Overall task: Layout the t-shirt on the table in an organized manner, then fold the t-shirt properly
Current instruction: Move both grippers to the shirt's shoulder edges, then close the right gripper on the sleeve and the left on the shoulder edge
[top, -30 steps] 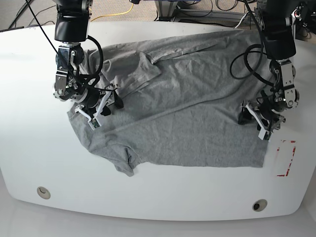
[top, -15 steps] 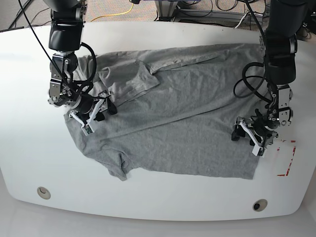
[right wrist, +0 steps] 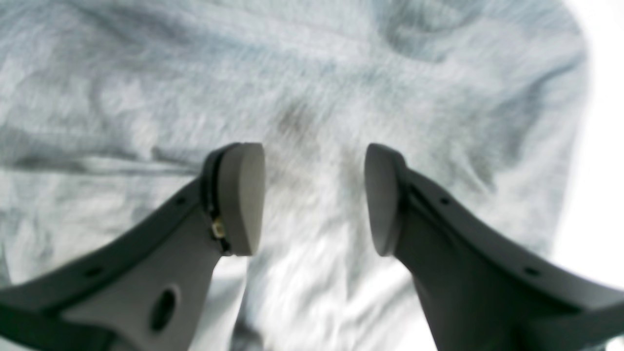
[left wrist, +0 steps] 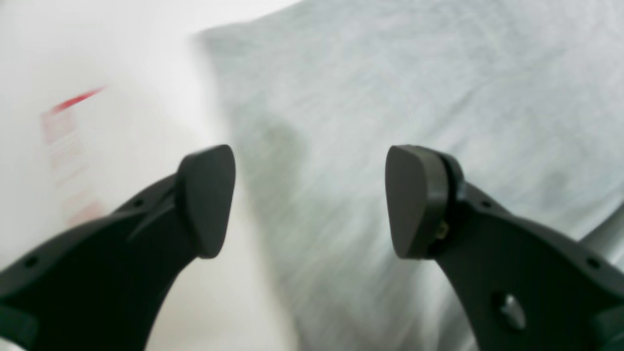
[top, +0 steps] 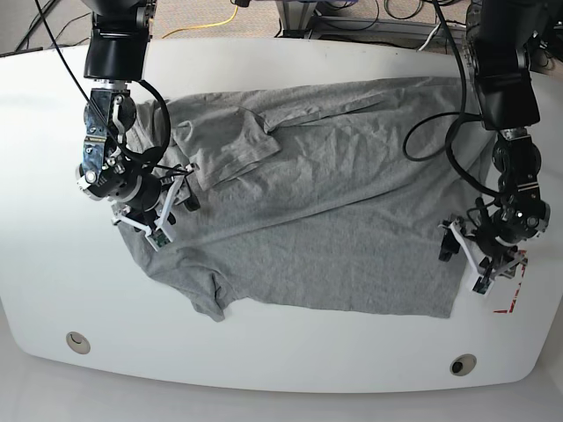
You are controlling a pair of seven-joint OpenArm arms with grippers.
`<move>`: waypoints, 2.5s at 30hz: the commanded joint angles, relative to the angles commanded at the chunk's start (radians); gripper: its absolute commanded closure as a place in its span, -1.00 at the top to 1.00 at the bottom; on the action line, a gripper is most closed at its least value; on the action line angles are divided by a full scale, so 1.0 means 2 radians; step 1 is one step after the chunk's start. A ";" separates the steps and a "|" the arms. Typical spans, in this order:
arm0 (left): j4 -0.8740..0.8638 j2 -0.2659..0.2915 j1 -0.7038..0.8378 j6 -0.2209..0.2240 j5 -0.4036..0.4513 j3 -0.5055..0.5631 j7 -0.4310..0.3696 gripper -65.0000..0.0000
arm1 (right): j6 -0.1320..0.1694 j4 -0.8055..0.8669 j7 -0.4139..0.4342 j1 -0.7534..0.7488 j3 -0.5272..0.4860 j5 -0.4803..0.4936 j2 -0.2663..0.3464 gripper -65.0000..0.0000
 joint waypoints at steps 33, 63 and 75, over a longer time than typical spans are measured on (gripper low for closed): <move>0.194 0.015 0.331 -0.041 -0.002 -0.216 0.065 0.39 | 0.000 0.071 -0.032 -0.094 -0.003 -0.001 -0.041 -0.01; 0.135 0.023 0.369 -0.041 -0.028 -0.214 0.063 0.38 | 0.000 0.072 -0.032 -0.097 -0.002 -0.001 -0.041 -0.02; 0.120 0.023 0.368 -0.041 -0.028 -0.213 0.062 -0.12 | 0.000 0.072 -0.032 -0.097 0.000 -0.001 -0.041 -0.03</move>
